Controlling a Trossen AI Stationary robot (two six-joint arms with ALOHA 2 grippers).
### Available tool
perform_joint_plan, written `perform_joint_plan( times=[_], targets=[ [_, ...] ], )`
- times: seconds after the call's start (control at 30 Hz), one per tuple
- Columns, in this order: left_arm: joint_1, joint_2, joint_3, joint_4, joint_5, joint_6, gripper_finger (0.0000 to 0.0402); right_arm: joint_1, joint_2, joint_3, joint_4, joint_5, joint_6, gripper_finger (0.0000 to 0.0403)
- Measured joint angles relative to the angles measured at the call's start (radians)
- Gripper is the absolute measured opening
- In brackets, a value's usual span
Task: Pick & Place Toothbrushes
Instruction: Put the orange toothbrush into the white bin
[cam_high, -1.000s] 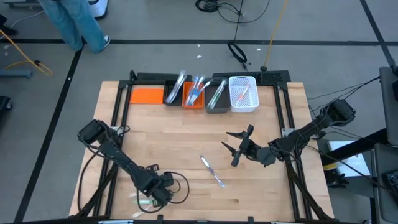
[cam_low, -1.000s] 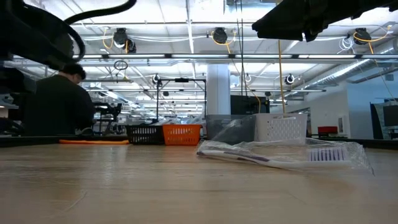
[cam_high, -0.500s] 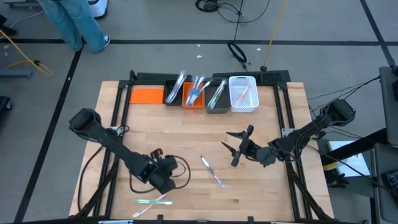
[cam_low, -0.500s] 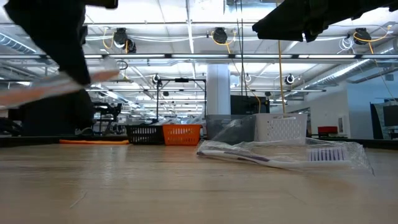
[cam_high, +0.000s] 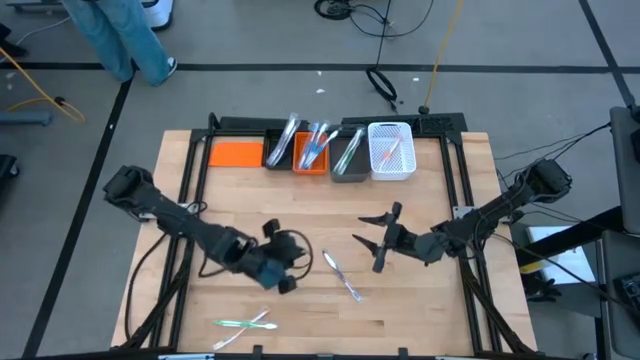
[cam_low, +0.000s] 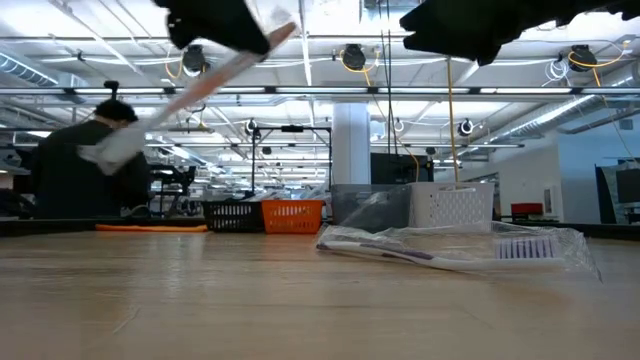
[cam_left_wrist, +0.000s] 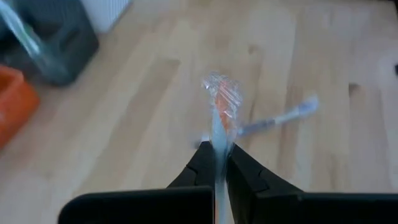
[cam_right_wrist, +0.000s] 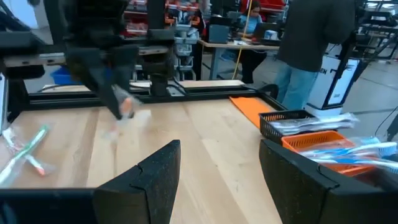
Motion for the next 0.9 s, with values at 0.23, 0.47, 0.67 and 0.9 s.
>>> perform_joint_plan(
  times=[0.23,0.47,0.67,0.9],
  targets=[
    [0.097,0.0,0.0,0.165,0.001,0.198,0.0007,-0.005,0.0,0.0,0.027,-0.017,-0.021,0.0212],
    [0.177,0.0,0.0,0.304,0.018,0.339,0.0013,-0.017,0.0,0.0,0.094,-0.016,-0.09,0.0212],
    [0.231,0.0,0.0,0.421,0.087,0.442,0.0009,-0.047,0.0,0.0,0.108,-0.019,-0.08,0.0212],
    [0.282,0.0,0.0,0.505,0.164,0.53,0.0005,-0.086,0.0,0.0,0.149,-0.131,-0.039,0.0212]
  ],
)
